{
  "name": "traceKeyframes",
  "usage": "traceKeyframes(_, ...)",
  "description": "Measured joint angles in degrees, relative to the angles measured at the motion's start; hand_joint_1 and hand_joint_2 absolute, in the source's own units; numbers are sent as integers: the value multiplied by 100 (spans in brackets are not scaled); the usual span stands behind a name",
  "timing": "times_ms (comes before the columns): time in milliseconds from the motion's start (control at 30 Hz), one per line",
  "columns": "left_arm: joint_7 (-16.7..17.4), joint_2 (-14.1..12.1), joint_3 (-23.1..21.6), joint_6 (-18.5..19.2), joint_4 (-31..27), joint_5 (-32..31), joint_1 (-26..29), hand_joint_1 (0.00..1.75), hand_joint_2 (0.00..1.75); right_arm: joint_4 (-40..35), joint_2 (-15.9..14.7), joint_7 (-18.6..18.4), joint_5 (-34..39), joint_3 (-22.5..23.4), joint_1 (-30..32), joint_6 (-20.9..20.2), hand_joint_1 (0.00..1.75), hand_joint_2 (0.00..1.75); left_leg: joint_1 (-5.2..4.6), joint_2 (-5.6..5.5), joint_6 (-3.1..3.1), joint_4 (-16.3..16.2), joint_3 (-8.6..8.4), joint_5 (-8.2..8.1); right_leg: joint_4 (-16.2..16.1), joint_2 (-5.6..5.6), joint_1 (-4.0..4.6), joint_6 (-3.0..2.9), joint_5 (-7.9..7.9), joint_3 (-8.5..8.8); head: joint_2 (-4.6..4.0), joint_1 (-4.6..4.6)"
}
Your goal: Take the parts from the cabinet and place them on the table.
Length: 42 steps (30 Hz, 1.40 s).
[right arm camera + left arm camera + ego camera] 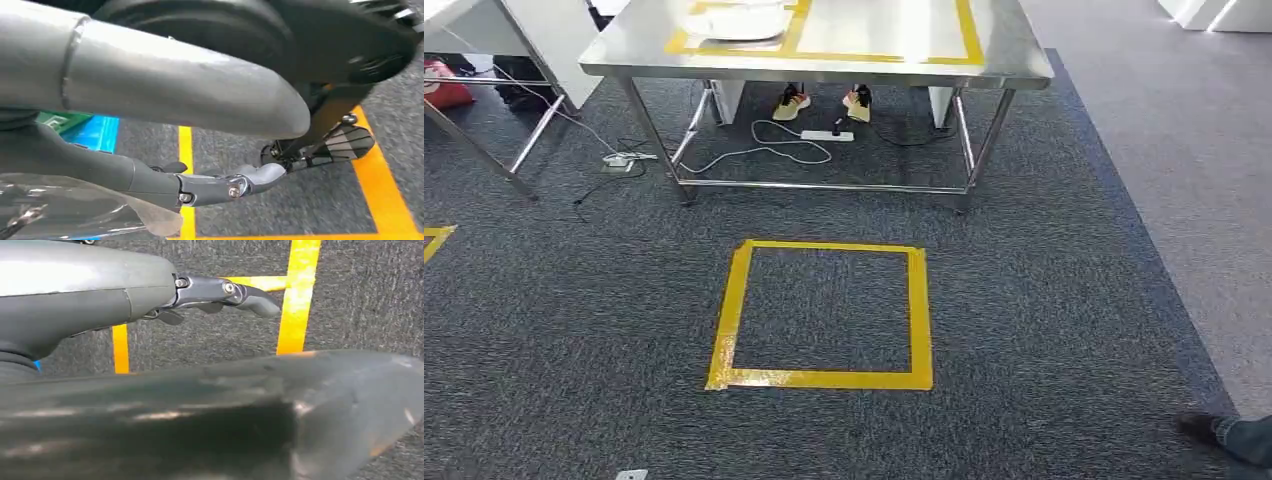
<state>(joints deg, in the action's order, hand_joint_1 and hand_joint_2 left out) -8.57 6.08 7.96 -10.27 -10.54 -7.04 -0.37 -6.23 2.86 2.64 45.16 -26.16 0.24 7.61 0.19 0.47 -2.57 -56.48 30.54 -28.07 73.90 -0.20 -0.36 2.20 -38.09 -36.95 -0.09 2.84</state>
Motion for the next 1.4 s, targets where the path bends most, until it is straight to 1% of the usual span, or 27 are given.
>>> traceKeyframes(33, 9, 0, 0, -4, 0, -13, 0, 0, 0, 0, 0, 11, -13, 0, 7, -2, 0, 0, -11, -2, 0, -5, -1, 3, -238, 0, 0, -17, 192, 124, 0, 6)
traceKeyframes(100, 15, 2, 0, -17, 0, -18, -3, 0, 0, 0, -4, 42, -57, 0, -1, -2, 0, 0, -29, -6, 7, -21, -8, 6, -1214, 0, 5, -71, 707, 612, 0, 6)
traceKeyframes(133, 15, 2, 0, -17, 0, -18, -4, 0, 0, 0, -9, 50, -61, 0, -13, -2, 0, 0, -33, -3, 14, -25, -4, 9, -1641, -3, 20, -118, 800, 804, 0, 6)
traceKeyframes(200, 15, 2, 0, -20, 0, -18, -16, 0, 0, 0, -13, 98, -79, -2, -21, -22, 0, 0, -75, -3, 80, -66, 69, 31, -1811, 3, 27, -140, 749, 907, 0, -6)
traceKeyframes(233, 22, -7, 0, -20, 0, -18, -18, 0, 0, 0, -13, 116, -79, -4, -11, -50, 0, 0, -92, -4, 29, -96, 97, 24, -1834, 9, 11, -81, 783, 878, 0, -11)
traceKeyframes(267, 22, -7, 0, -20, 0, -20, -16, 0, 0, -2, -13, 127, -83, -11, 0, -61, 0, 0, -83, -4, -1, -88, 106, 48, -1830, 11, 21, -86, 785, 865, 0, -7)
traceKeyframes(433, 44, -7, 0, -22, 0, -20, -16, 0, 0, 0, -31, 186, -206, -33, 6, -74, 0, 0, -63, -11, 60, -61, 108, 93, -1797, 5, 42, -115, 796, 834, 0, -9)
traceKeyframes(533, 72, -7, 0, -39, 0, -26, -21, 0, 0, 0, -31, 218, -326, -127, -3, -74, 0, 0, -60, -12, 80, -53, 105, 95, -1785, -3, 46, -157, 779, 774, 0, -7)
traceKeyframes(733, 111, -9, -2, -57, 0, -26, -13, 0, 0, 0, -31, 236, -411, -273, -13, -35, 0, 0, -94, -33, 27, -83, 153, 109, -1809, -37, 16, -93, 833, 831, 0, -11)
traceKeyframes(767, 118, 2, -2, -59, 0, -26, -14, 0, 0, 0, -33, 240, -415, -286, -14, -31, 0, 0, -54, -50, 3, 34, 122, 171, -1823, -54, 55, -72, 835, 852, 0, -11)
traceKeyframes(800, 120, 7, -2, -61, 0, -26, -16, 0, 0, 0, -44, 240, -418, -295, -9, -22, 0, 0, -17, -53, 17, 100, 85, 222, -1777, -32, 34, -72, 750, 798, 0, -9)
traceKeyframes(833, 120, 11, -2, -63, 0, -26, -21, 0, 0, 0, -44, 247, -431, -302, -13, -15, 0, 0, 4, -73, -26, 142, 88, 254, -1524, -5, 33, -45, 530, 677, 0, 24)
traceKeyframes(900, 131, 15, -2, -61, 0, -26, -11, 0, 0, 0, -46, 247, -437, -306, -18, 0, 0, 0, 8, -121, -20, 135, 136, 260, -561, 6, -12, 27, 58, 240, 0, 35)
traceKeyframes(933, 133, 18, -2, -63, 0, -26, -2, 0, 0, 0, -48, 247, -442, -306, -18, 4, 0, 0, 8, -143, -11, 132, 148, 266, -170, 6, -26, 50, -76, 58, 0, 26)
traceKeyframes(967, 135, 17, -2, -63, 0, -24, 5, 0, 0, 0, -48, 247, -448, -306, -16, 4, 0, 0, 11, -178, 1, 127, 157, 273, -9, 6, -34, 72, -75, -17, 0, 33)
traceKeyframes(1000, 135, 17, -2, -63, 0, -26, 7, 0, 0, 0, -48, 247, -453, -308, -9, 4, 0, 0, 21, -230, 16, 120, 160, 280, -139, 6, -48, 90, 76, 54, 0, 28)
traceKeyframes(1033, 148, 24, -2, -63, 0, -24, 6, 0, 0, 0, -48, 247, -450, -312, -2, 13, 0, 0, 34, -296, 34, 105, 165, 285, -559, 13, -69, 102, 341, 275, 0, 31)
traceKeyframes(1067, 153, 31, -2, -68, 0, -22, 1, 0, 0, 0, -48, 247, -450, -315, -2, 24, 0, 0, 49, -369, 68, 76, 176, 282, -1161, 67, -97, 121, 628, 590, 0, 28)
traceKeyframes(1100, 168, 39, -2, -74, 0, -18, -5, 0, 0, 0, -50, 249, -453, -321, -9, 31, 0, 0, 57, -440, 115, 16, 203, 269, -1744, 278, -143, 137, 774, 885, 0, 35)
traceKeyframes(1133, 195, 28, -2, -87, 0, -15, -8, 0, 0, 0, -50, 247, -453, -337, -16, 35, 0, 0, 31, -480, 168, -20, 244, 266, -1804, 527, -112, 135, 634, 925, 0, 44)
traceKeyframes(1167, 225, 33, -2, -94, 0, -13, -9, 0, 0, 0, -48, 249, -453, -350, -15, 37, 0, 0, 26, -519, 199, -52, 272, 274, -1798, 418, -126, 11, 684, 893, 0, 33)
traceKeyframes(1233, 251, 39, -2, -98, 0, -11, 4, 0, 0, 0, -52, 249, -464, -358, -26, 37, 0, 0, 44, -607, 270, -20, 287, 320, -1746, 334, -80, -56, 679, 905, 0, 17)
traceKeyframes(1267, 262, 37, -2, -101, 0, -15, 16, 0, 0, 0, -55, 243, -466, -361, -10, 50, 0, 0, 50, -685, 304, -44, 320, 342, -1758, 243, -101, -111, 712, 934, 0, 28)
traceKeyframes(1300, 266, 30, -2, -103, 0, -18, 20, 0, 0, 0, -63, 243, -472, -365, -9, 48, 0, 0, 48, -565, 314, -113, 356, 274, -1771, 149, -118, -168, 746, 918, 0, 20)
traceKeyframes(1333, 279, 35, -2, -105, 0, -20, 23, 0, 0, 0, -68, 245, -474, -378, -7, 48, 0, 0, 27, -334, 331, -334, 458, 73, -1777, 98, -106, -211, 750, 907, 0, -29)
traceKeyframes(1367, 297, 37, -2, -105, 0, -31, 16, 0, 0, 0, -68, 247, -481, -398, -4, 46, 0, 0, 31, -203, 352, -772, 647, -205, -1771, 13, -89, -239, 764, 890, 0, -70)
traceKeyframes(1400, 308, 37, -2, -105, 0, -35, 6, 0, 0, 0, -68, 247, -481, -404, 5, 46, 0, 0, 33, -146, 363, -1267, 851, -450, -1767, -65, -76, -243, 766, 875, 0, -70)
